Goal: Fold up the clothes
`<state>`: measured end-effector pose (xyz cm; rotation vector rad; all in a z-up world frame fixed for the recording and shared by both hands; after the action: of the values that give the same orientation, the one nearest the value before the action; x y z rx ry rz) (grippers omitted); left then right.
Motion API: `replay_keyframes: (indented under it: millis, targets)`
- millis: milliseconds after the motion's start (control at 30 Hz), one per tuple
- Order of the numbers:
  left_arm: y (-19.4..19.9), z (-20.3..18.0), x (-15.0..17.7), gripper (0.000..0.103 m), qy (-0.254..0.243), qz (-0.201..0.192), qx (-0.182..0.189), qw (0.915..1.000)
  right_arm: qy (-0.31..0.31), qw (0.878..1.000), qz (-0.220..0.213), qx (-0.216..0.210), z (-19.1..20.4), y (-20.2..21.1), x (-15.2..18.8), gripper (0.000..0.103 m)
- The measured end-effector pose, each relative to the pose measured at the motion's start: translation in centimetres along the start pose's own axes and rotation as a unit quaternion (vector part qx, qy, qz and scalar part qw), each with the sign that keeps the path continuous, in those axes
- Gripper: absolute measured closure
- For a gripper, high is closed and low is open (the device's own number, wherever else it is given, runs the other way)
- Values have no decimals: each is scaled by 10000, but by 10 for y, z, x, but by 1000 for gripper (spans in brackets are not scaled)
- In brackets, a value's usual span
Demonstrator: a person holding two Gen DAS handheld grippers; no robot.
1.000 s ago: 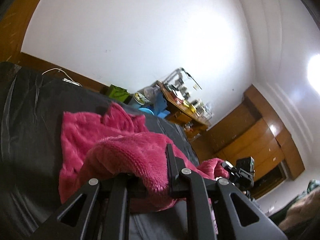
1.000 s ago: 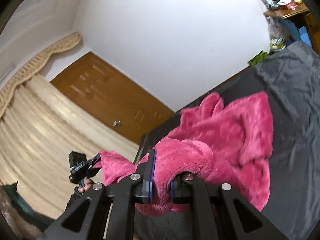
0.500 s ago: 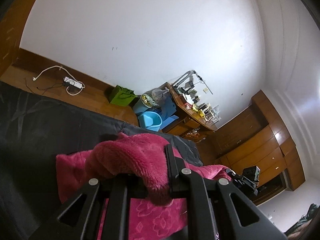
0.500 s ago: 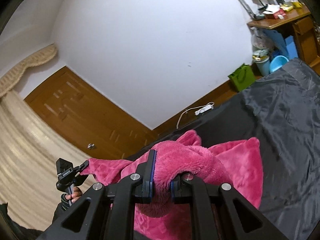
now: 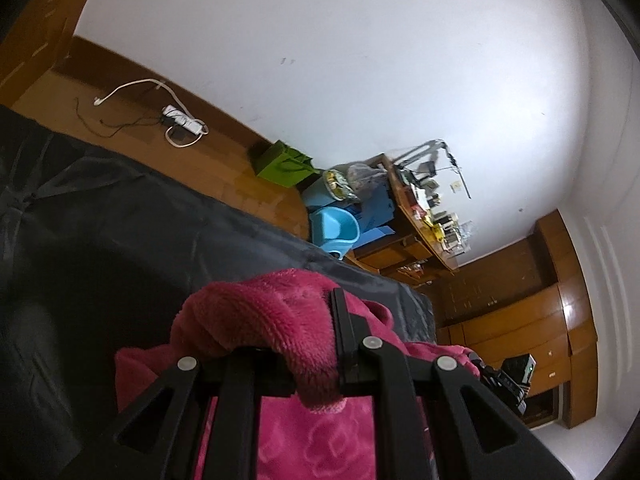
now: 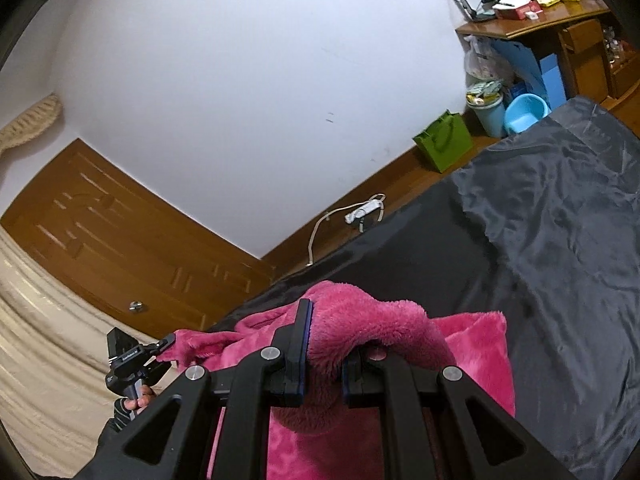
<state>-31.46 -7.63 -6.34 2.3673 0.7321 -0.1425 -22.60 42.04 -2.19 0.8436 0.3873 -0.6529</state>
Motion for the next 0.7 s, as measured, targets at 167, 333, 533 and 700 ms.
replay_keyframes:
  millis: [167, 333, 533, 700]
  targets:
    - [-26, 13, -3, 88, 61, 100, -204, 9997, 55, 9989, 209, 404, -12, -30, -1, 90]
    - [-43, 20, 2, 80, -86, 224, -544, 9982, -22, 9970, 369, 681, -23, -48, 2, 90]
    - [-37, 11, 10, 26, -309, 253, -624, 9973, 197, 9940, 540, 935, -18, -54, 4, 82]
    - [-21, -5, 15, 25, -423, 196, -396, 9981, 345, 9936, 377, 1006, -2, -44, 3, 32]
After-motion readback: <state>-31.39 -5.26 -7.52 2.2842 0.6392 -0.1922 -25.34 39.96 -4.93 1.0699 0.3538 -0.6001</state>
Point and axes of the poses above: each gripper's, at about its wrist camera, not at the fingertips, and y roughly against the way its jaws point, z to its left, x to its underside, the point moved 3 cm from there along -y, roughly the way its jaws point, and after that the axes turned 6 degrees about y, right-handed, at the moved point
